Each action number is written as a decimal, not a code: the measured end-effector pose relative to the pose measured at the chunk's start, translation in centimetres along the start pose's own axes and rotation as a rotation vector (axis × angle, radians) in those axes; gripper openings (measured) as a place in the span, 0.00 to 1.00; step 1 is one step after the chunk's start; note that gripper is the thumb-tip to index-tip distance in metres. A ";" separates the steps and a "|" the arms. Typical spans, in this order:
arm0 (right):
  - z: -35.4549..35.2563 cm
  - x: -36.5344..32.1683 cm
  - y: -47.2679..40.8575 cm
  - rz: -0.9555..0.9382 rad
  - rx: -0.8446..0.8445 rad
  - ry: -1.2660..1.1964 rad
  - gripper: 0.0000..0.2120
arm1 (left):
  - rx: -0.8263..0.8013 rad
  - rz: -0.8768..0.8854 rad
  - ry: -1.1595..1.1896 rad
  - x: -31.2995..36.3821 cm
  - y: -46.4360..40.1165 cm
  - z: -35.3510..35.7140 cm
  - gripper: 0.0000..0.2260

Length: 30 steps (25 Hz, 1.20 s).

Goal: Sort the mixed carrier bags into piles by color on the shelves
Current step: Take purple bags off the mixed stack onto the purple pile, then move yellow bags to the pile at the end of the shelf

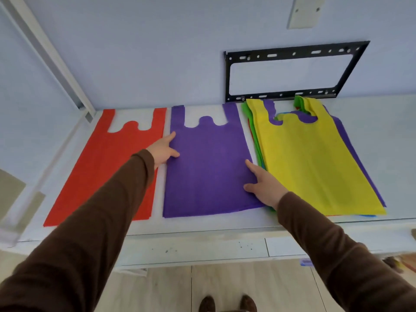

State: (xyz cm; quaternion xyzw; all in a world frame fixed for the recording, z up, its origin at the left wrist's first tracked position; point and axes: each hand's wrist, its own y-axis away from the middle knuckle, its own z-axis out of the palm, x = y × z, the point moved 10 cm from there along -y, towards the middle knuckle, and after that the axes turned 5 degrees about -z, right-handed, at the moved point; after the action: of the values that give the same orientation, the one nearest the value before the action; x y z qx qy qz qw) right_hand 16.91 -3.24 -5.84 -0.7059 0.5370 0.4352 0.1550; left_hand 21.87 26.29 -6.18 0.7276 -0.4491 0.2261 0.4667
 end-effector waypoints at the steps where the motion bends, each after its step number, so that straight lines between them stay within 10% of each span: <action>1: -0.2 0.1 0.1 0.001 0.022 0.026 0.36 | 0.030 0.016 -0.071 0.3 0.1 -0.2 0.38; 10: -0.1 -1.4 1.0 -0.061 0.040 0.282 0.29 | 0.207 0.063 -0.512 1.4 0.7 -1.9 0.35; 14: -5.3 -2.0 3.4 -0.126 0.346 0.260 0.17 | 0.282 0.119 -0.706 3.6 2.1 -1.7 0.31; 22: -14.0 6.0 10.2 -0.058 0.683 0.056 0.10 | 0.082 0.541 -0.490 12.3 6.2 11.9 0.21; 30: -19.5 11.4 12.3 -0.082 0.683 0.123 0.12 | 0.157 0.359 -0.555 14.1 4.0 20.3 0.26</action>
State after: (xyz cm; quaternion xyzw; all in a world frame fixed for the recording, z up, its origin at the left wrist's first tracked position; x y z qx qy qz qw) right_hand 15.13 -28.34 -0.53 -0.6591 0.6312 0.1805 0.3670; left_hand 23.55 1.54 -3.11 0.7044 -0.6611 0.1318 0.2221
